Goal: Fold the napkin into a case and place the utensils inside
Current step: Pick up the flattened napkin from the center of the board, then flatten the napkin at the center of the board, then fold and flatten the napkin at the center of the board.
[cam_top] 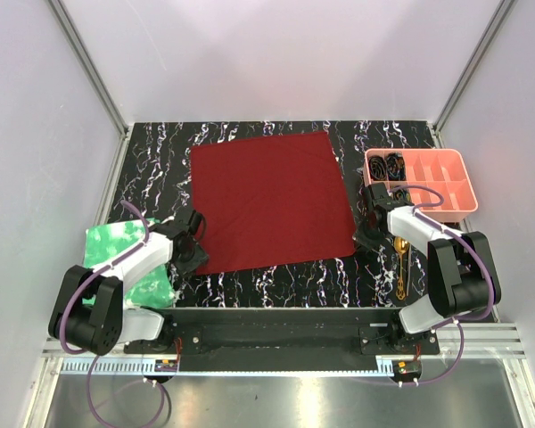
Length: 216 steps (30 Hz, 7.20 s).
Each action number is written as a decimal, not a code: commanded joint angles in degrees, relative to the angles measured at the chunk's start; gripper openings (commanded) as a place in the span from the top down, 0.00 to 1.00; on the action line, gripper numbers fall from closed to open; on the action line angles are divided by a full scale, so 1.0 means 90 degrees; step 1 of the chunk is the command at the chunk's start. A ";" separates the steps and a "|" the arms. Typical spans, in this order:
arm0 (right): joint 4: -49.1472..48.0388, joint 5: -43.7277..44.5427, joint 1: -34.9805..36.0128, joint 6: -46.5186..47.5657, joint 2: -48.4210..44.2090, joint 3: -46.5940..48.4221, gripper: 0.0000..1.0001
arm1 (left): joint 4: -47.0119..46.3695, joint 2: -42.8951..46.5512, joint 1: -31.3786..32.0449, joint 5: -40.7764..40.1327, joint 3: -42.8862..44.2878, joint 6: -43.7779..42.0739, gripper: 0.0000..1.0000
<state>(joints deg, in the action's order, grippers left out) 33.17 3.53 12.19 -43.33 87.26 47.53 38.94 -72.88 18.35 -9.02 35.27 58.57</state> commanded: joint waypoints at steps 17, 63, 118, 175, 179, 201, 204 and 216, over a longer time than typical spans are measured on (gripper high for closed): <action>-0.0101 -0.0236 -0.0026 0.0098 -0.0477 -0.0105 1.00 | -0.0645 -0.0603 0.0188 -0.0502 -0.0139 -0.0218 1.00; -0.0170 -0.0343 -0.0026 0.0518 -0.0594 -0.0115 1.00 | -0.0020 -0.0848 0.0783 -0.1127 0.0183 0.0535 1.00; -0.0538 0.0018 -0.0074 0.2441 -0.0587 0.3851 1.00 | 0.0050 -0.0979 -0.0612 -0.1157 0.5448 -0.2562 1.00; 0.0786 -0.1427 -0.0319 0.2520 0.3226 0.6889 1.00 | -0.0844 -0.3232 -0.1531 0.0855 0.6141 -0.2777 1.00; 0.0963 -0.1457 -0.0309 0.2266 0.1599 0.5029 1.00 | -0.0139 -0.1993 -0.1531 0.0739 0.4943 -0.2806 1.00; 0.1148 -0.2805 -0.0036 0.1211 -0.2176 0.0247 1.00 | 0.1005 0.1584 -0.1511 0.1863 0.1101 -0.2269 1.00; 0.1255 -0.2600 -0.0036 0.1162 -0.2430 0.0159 1.00 | 0.1210 0.1789 -0.1511 0.1618 0.1150 -0.2240 1.00; 0.1734 -0.2082 -0.0036 0.0811 -0.2528 -0.0096 1.00 | 0.1962 0.1975 -0.1511 0.1617 0.1315 -0.2249 1.00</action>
<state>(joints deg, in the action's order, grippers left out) 45.98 -18.31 11.64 -34.44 65.43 46.39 54.26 -56.60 4.86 5.72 44.95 38.02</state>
